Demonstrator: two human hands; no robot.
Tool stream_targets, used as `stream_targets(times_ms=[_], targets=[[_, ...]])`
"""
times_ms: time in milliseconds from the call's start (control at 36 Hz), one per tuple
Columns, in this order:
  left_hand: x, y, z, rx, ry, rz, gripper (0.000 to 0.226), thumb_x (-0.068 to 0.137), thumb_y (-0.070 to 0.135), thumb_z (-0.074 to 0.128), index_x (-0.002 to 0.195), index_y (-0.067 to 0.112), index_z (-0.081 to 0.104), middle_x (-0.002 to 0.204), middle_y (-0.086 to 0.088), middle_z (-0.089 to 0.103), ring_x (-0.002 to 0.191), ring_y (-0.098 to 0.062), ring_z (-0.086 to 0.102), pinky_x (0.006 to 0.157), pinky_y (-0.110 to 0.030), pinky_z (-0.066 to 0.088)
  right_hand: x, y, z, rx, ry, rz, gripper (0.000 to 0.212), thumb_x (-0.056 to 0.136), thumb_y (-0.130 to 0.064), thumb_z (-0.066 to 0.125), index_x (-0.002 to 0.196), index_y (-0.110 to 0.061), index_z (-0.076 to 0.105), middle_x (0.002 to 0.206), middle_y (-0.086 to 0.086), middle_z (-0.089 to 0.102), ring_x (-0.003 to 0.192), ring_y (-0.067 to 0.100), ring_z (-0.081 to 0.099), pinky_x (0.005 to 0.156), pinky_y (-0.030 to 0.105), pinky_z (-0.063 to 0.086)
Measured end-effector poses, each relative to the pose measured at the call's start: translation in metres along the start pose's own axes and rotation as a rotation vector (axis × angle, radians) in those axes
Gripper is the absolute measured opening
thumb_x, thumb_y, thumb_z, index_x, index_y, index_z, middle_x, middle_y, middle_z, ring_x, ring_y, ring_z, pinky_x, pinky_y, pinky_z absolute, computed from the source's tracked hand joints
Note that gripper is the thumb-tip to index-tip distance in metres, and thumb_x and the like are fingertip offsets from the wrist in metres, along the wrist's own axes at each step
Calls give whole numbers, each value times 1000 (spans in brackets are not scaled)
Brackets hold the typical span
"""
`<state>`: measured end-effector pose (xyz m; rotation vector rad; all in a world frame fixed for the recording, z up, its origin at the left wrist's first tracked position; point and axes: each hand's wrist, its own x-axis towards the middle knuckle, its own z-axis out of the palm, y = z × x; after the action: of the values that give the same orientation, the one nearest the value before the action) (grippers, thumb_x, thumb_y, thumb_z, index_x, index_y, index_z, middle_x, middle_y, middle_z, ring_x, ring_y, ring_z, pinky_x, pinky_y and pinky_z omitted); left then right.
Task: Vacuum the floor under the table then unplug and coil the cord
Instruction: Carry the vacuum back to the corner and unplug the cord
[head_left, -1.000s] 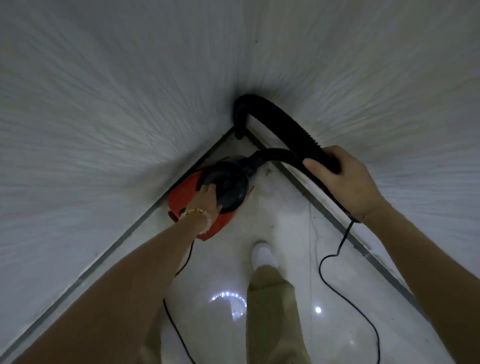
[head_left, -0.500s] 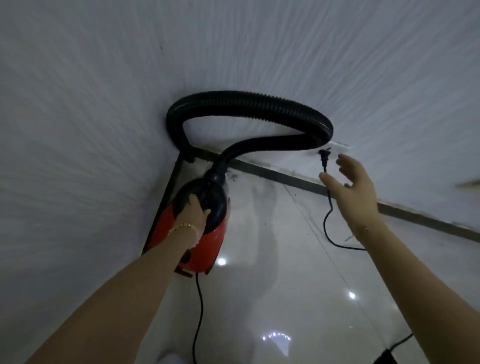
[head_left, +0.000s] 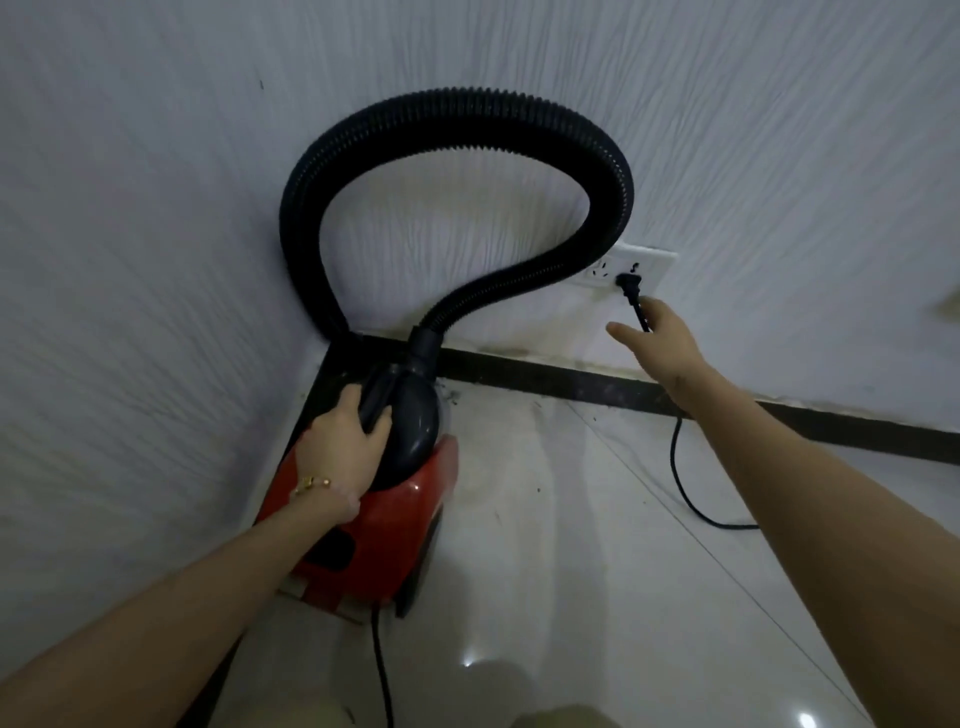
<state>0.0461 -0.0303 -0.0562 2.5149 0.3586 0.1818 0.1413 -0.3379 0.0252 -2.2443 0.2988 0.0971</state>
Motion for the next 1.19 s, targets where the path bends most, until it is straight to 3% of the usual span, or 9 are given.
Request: stream_targets(times_ms=[111, 278, 389, 583, 750, 889, 972, 1056, 1194], targets=[[4, -2, 0, -270, -121, -50, 35, 90, 46, 52, 113, 20, 52, 88, -8, 65, 71, -26, 64, 64, -40, 57, 12, 0, 10, 131, 64, 9, 58, 94, -26, 57, 144, -7, 36, 144, 12, 46, 131, 26, 45, 99, 28, 35], [4, 1, -4, -435, -216, -83, 36, 89, 50, 51, 114, 24, 51, 79, -5, 58, 58, -17, 54, 45, -24, 41, 29, 10, 6, 318, 91, 101, 43, 100, -26, 44, 133, 0, 50, 102, 8, 64, 90, 17, 59, 94, 32, 43], [5, 1, -2, -369, -164, -75, 33, 91, 46, 50, 110, 19, 53, 82, -8, 62, 59, -19, 55, 49, -27, 44, 35, 17, 9, 428, 108, 163, 32, 100, -19, 43, 116, 1, 61, 69, 2, 48, 59, 11, 42, 59, 22, 39], [4, 3, -3, -290, -114, -65, 34, 92, 43, 48, 108, 14, 53, 81, -10, 64, 68, -25, 63, 62, -42, 57, 36, 20, 22, 575, 148, 197, 20, 97, -10, 41, 102, -7, 60, 64, 1, 40, 50, 12, 28, 35, 16, 23], [4, 9, -4, -213, -83, -58, 34, 94, 39, 47, 103, 7, 52, 81, -14, 65, 69, -26, 63, 62, -41, 56, 34, 18, 23, 523, 186, 198, 20, 98, -14, 40, 98, -8, 60, 66, 2, 44, 51, 12, 31, 35, 16, 27], [5, 13, -4, -176, -57, -55, 34, 95, 37, 47, 101, 4, 52, 78, -14, 64, 64, -23, 59, 56, -33, 48, 7, 30, 34, 461, 140, 242, 17, 96, -11, 44, 96, -10, 61, 72, 3, 50, 59, 15, 42, 56, 24, 40], [6, 14, -3, -167, -65, -54, 33, 95, 37, 46, 102, 5, 52, 73, -9, 60, 59, -16, 55, 50, -25, 42, -14, 45, 44, 549, 93, 230, 19, 96, -9, 44, 90, -8, 62, 63, 2, 43, 51, 12, 33, 41, 17, 28], [7, 14, -3, -155, -60, -48, 32, 95, 36, 46, 103, 6, 52, 68, -3, 55, 56, -11, 51, 46, -21, 37, -31, 49, 51, 576, 42, 195, 21, 96, -12, 46, 83, -11, 63, 62, 2, 42, 49, 11, 31, 46, 23, 25], [6, 14, -2, -152, -53, -29, 31, 96, 34, 46, 103, 5, 52, 66, -1, 53, 55, -9, 50, 45, -19, 33, -51, 48, 67, 528, -93, 162, 24, 100, -20, 43, 102, -11, 66, 63, 1, 43, 51, 10, 32, 47, 21, 27]])
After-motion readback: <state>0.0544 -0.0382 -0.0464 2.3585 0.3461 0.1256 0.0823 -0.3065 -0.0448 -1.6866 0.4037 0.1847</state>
